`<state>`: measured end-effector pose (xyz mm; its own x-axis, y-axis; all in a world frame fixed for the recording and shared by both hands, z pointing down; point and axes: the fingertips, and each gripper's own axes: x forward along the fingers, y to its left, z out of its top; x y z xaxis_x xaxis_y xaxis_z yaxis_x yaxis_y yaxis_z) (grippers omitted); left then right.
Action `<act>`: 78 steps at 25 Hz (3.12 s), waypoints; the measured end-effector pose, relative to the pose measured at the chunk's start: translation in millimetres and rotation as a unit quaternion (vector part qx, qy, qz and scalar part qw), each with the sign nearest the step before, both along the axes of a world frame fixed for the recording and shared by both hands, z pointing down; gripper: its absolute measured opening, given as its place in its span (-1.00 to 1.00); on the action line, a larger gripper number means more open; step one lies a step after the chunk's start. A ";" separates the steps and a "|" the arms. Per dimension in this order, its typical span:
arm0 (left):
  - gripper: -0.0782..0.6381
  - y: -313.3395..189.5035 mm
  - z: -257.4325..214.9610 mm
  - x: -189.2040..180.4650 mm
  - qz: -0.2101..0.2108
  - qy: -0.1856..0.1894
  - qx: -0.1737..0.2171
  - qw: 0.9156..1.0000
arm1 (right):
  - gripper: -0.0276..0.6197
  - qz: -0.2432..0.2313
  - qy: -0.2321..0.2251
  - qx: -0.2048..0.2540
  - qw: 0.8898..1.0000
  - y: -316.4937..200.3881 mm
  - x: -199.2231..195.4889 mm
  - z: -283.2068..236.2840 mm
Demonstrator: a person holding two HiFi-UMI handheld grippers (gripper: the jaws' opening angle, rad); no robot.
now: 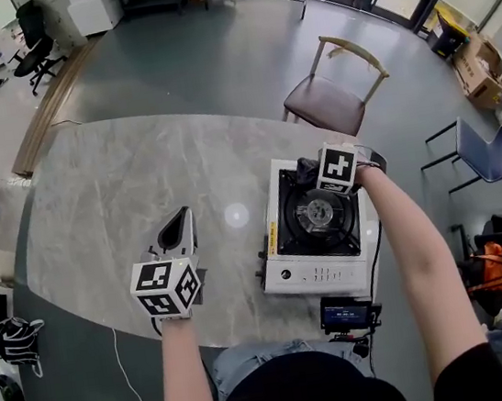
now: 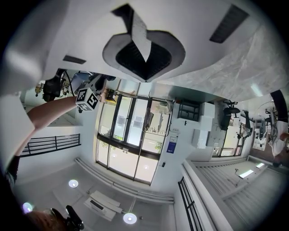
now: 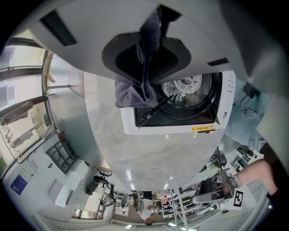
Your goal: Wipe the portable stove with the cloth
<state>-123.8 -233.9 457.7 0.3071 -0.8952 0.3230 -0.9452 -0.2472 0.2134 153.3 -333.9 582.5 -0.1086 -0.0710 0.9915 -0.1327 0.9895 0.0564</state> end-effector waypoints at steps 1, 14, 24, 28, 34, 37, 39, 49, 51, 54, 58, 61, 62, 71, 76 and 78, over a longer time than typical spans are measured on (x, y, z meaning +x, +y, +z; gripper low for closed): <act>-0.79 0.6 -0.7 0.0 0.000 0.000 0.001 1.000 | -0.71 -0.007 0.001 0.010 1.000 -1.1 -1.2 0.0; -0.79 2.6 -7.6 -1.2 0.010 0.003 0.010 1.000 | -0.71 0.111 -0.035 0.059 0.992 -26.8 -0.7 -62.1; -0.79 4.4 -10.6 -9.1 0.013 0.010 0.016 1.000 | -0.71 0.219 -0.227 -0.004 0.949 -26.7 -61.4 -110.7; -0.79 8.7 -9.1 -21.0 0.005 0.011 0.015 1.000 | -0.71 0.269 -0.259 -0.079 0.924 -12.3 -92.7 -102.2; -0.79 13.9 -3.7 -40.2 -0.013 0.018 0.008 1.000 | -0.71 0.288 -0.218 -0.101 0.927 3.1 -104.5 -66.7; -0.79 14.3 -2.7 -45.4 -0.017 0.019 0.008 1.000 | -0.71 0.281 -0.180 -0.064 0.940 2.9 -96.2 -40.0; -0.79 14.1 -3.7 -47.8 -0.017 0.018 0.009 1.000 | -0.71 0.289 -0.164 -0.042 0.942 1.2 -90.2 -25.6; -0.79 12.3 -2.7 -45.2 -0.012 0.021 0.008 1.000 | -0.71 0.250 -0.131 0.047 0.958 8.0 -90.1 -9.7; -0.79 11.5 -4.3 -41.5 -0.007 0.020 0.010 1.000 | -0.71 0.228 -0.123 0.054 0.964 14.9 -93.0 -9.9; -0.79 10.9 -7.3 -37.4 0.000 0.019 0.012 1.000 | -0.71 0.211 -0.119 0.048 0.969 26.7 -96.5 -10.2; -0.79 12.0 -8.4 -34.4 0.005 0.018 0.013 1.000 | -0.71 0.191 -0.124 0.022 0.973 47.6 -102.1 -8.9; -0.79 13.1 -10.6 -34.0 0.008 0.018 0.015 1.000 | -0.71 0.173 -0.135 -0.037 0.975 76.6 -114.6 -5.0; -0.79 13.5 -11.5 -33.8 0.009 0.017 0.015 1.000 | -0.71 0.171 -0.140 -0.055 0.974 86.1 -118.9 -3.4; -0.79 21.1 -19.5 -29.1 0.018 0.012 0.024 0.999 | -0.71 0.146 -0.145 -0.096 0.974 129.9 -123.4 -2.7; -0.79 23.0 -26.5 -24.5 0.032 0.006 0.030 0.999 | -0.71 0.132 -0.156 -0.072 0.976 137.5 -126.1 -12.0; -0.79 21.2 -34.5 -21.5 0.040 0.002 0.037 0.998 | -0.71 0.140 -0.175 -0.061 0.973 135.2 -126.2 -24.3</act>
<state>-145.3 -212.8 423.1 0.3806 -0.8889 0.2548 -0.9206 -0.3381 0.1954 27.0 -198.6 558.2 -0.4351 -0.0299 0.8999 -0.3872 0.9085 -0.1571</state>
